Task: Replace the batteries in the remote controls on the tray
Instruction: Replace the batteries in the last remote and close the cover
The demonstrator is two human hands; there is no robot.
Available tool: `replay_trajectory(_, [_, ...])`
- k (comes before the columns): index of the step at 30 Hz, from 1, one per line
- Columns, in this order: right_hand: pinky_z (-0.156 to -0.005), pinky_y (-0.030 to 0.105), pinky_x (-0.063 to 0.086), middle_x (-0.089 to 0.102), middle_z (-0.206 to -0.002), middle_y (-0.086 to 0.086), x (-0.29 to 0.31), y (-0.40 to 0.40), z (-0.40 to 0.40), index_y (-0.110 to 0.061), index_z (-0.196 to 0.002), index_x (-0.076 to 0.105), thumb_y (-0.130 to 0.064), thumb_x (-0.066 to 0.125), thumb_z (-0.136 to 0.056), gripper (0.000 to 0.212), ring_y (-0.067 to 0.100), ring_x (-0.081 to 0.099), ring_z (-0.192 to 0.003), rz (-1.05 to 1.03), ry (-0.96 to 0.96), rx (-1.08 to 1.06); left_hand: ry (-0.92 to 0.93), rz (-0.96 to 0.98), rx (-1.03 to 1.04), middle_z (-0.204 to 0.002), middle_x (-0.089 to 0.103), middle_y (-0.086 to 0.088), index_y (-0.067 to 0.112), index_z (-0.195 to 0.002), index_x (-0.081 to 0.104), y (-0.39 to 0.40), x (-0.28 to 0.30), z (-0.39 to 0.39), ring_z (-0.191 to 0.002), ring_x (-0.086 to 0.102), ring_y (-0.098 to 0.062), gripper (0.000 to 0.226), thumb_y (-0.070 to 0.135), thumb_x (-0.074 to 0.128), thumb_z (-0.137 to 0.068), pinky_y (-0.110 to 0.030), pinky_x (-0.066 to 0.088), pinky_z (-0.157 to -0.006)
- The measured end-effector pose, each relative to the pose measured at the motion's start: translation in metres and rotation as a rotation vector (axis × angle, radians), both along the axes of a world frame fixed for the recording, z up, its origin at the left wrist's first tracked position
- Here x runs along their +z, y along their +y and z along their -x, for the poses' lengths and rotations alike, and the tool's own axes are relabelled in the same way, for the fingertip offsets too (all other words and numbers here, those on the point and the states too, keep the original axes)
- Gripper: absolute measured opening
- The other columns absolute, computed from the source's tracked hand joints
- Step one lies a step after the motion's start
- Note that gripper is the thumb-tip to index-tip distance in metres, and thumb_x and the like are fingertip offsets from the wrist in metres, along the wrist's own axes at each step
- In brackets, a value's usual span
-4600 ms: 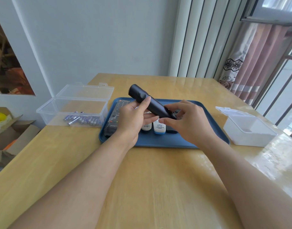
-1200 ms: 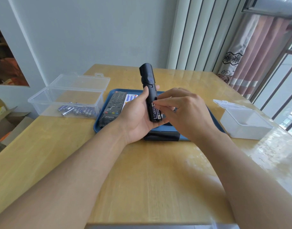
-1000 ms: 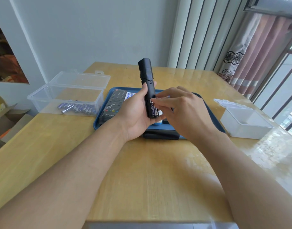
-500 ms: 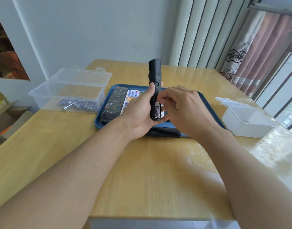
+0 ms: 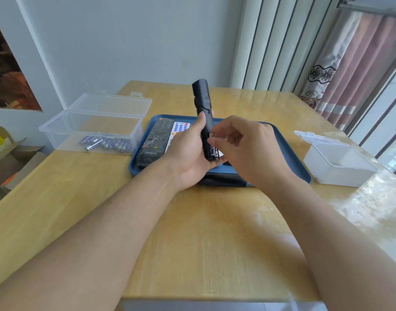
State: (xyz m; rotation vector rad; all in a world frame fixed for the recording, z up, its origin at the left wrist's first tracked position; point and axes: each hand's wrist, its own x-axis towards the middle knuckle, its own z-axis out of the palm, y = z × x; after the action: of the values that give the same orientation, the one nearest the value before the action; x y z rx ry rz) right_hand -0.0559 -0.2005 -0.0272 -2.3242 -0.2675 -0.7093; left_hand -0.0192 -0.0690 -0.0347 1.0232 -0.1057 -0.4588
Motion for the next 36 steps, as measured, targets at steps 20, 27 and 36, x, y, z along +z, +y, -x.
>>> replay_trajectory(20, [-0.065,0.024,0.057,0.061,-0.080,0.007,0.015,-0.022,-0.009,-0.004,-0.117,0.065,0.000,0.052,-0.095,0.026,0.019,0.065,-0.071,-1.480,0.496,0.216,0.045,0.006,0.172,-0.114,0.077,-0.004,0.014,-0.122,0.066,0.009,0.005,-0.010,-0.099,0.076,-0.020,0.036,0.042,0.051,-0.104,-0.030,0.061,-0.076])
replay_trajectory(27, [-0.053,0.029,0.020,0.059,-0.079,0.005,0.012,-0.013,-0.005,-0.013,-0.094,0.076,0.001,0.049,-0.087,0.031,0.015,0.037,-0.056,-0.855,0.468,0.189,0.024,-0.030,0.150,-0.117,0.075,-0.008,0.013,-0.123,0.068,0.009,0.004,-0.010,-0.105,0.073,-0.021,0.038,0.043,0.054,-0.103,-0.033,0.059,-0.090])
replay_trajectory(36, [-0.067,0.009,0.037,0.057,-0.078,-0.033,-0.008,-0.006,-0.003,-0.026,-0.102,0.079,-0.016,0.077,-0.088,0.017,-0.002,0.054,-0.071,0.031,0.082,0.247,0.049,-0.052,0.076,-0.098,0.074,-0.005,0.009,-0.128,0.067,0.011,0.005,-0.009,-0.087,0.068,-0.017,0.043,0.041,0.058,-0.101,-0.025,0.050,-0.070])
